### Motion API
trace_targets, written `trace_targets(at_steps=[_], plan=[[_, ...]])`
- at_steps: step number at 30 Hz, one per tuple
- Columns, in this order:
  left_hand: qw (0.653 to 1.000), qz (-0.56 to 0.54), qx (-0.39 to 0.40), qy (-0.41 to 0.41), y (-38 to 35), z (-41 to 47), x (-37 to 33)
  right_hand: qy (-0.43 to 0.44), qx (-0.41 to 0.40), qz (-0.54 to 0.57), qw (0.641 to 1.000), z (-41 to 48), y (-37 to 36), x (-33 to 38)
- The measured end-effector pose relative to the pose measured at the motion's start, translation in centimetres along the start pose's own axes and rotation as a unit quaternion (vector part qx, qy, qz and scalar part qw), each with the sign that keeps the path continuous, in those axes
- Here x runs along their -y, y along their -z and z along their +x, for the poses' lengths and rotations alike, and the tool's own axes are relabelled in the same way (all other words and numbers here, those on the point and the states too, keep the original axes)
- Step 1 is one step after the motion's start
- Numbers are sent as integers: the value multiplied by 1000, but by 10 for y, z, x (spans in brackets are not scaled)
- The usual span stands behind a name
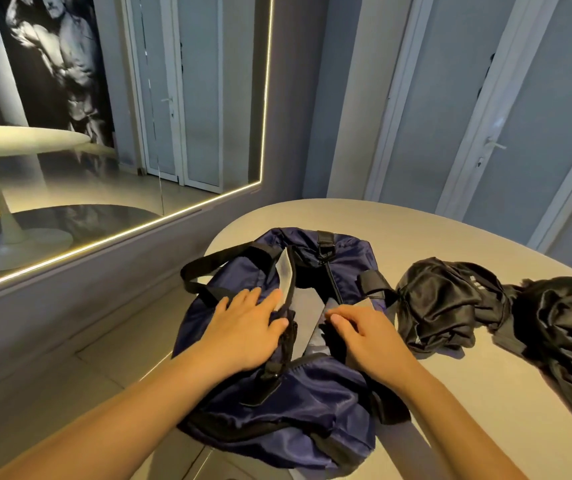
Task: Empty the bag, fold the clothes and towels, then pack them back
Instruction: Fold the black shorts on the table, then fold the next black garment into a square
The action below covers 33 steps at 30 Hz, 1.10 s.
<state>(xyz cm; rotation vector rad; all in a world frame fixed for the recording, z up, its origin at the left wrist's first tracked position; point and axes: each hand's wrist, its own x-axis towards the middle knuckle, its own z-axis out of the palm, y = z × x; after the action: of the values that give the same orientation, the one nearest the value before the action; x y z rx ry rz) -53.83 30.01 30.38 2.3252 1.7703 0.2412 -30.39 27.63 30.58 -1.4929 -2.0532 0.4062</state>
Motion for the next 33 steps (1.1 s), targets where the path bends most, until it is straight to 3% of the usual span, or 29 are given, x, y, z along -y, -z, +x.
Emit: trace_targets(at_steps=[5, 10, 15, 25, 29, 33], plan=[[999, -2, -29, 13, -14, 21, 11, 42, 4, 37, 998, -33, -1, -5], [997, 7, -71, -26, -4, 51, 14, 52, -4, -43, 998, -44, -16, -11], [997, -10, -54, -49, 8, 74, 10, 32, 27, -60, 997, -17, -31, -25], [999, 37, 5, 22, 49, 102, 1, -19, -9, -91, 996, 39, -41, -40], [993, 63, 47, 84, 61, 69, -24, -32, -39, -113, 992, 45, -38, -49], [995, 46, 44, 79, 32, 30, -33, -49, -42, -111, 992, 48, -32, -54]])
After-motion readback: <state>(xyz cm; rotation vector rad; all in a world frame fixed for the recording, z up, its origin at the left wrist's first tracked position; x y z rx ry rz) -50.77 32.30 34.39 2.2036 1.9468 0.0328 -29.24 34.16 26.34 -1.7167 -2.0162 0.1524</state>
